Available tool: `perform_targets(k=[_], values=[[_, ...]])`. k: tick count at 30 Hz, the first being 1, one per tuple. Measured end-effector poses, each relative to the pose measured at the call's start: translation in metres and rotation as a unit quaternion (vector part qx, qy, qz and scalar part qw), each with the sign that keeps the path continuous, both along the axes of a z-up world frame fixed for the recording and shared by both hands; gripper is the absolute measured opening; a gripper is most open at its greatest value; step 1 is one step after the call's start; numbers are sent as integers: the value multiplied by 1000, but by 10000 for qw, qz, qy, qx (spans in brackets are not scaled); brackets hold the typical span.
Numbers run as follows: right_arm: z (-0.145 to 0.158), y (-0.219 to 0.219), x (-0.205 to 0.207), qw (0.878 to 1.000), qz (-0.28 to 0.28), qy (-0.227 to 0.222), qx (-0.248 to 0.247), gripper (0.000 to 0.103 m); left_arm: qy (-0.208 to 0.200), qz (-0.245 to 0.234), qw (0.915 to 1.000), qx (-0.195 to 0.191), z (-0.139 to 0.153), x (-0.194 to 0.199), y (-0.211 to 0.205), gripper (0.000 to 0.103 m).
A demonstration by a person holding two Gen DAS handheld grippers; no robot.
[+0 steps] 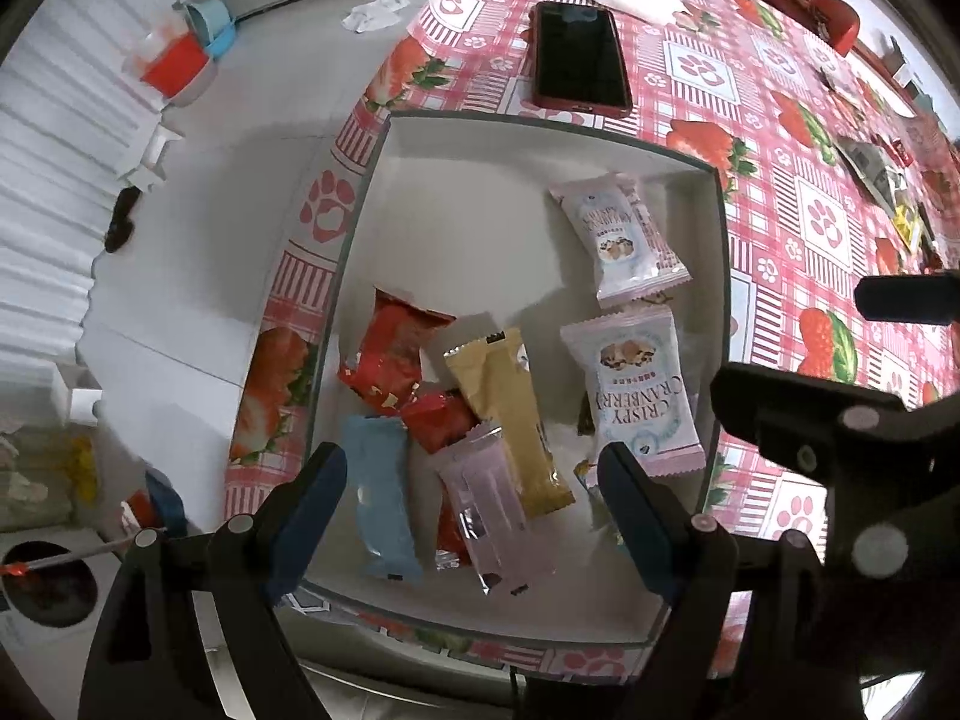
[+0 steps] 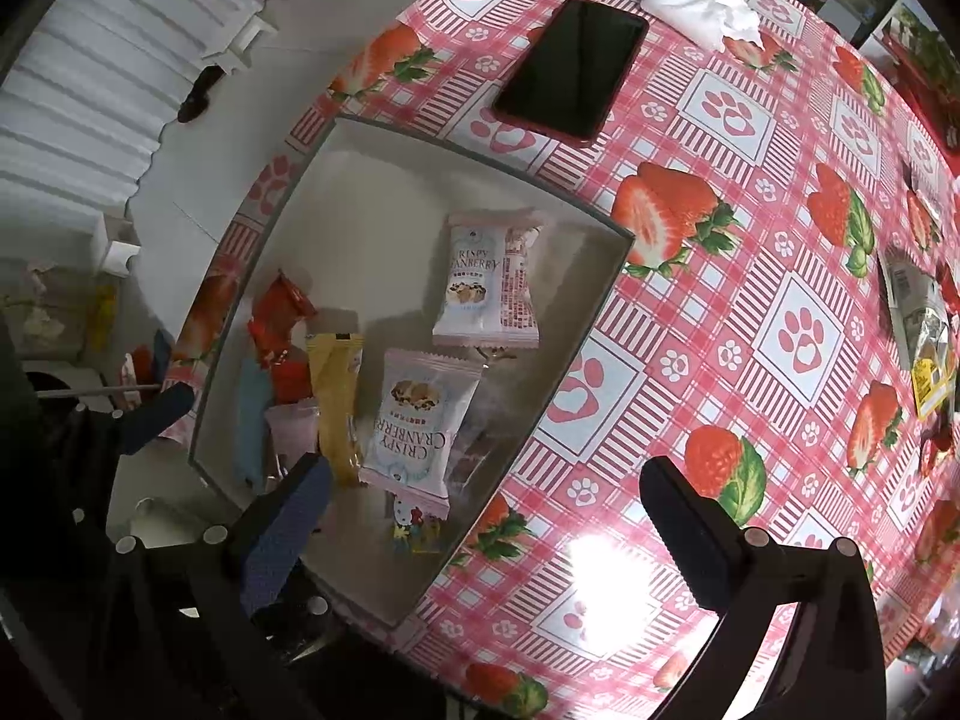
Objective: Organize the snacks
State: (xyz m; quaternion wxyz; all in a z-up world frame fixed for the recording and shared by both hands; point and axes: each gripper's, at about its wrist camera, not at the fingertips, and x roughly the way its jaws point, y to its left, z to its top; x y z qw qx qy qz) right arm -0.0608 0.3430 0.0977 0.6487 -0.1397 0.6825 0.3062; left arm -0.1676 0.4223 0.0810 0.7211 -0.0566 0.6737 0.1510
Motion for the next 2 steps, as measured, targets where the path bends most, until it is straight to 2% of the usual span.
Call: perform_targets(k=[2], values=[[0,0,0,10000,-5,-4,0,103,-1,-44,10000,5,0,1,-1,88]])
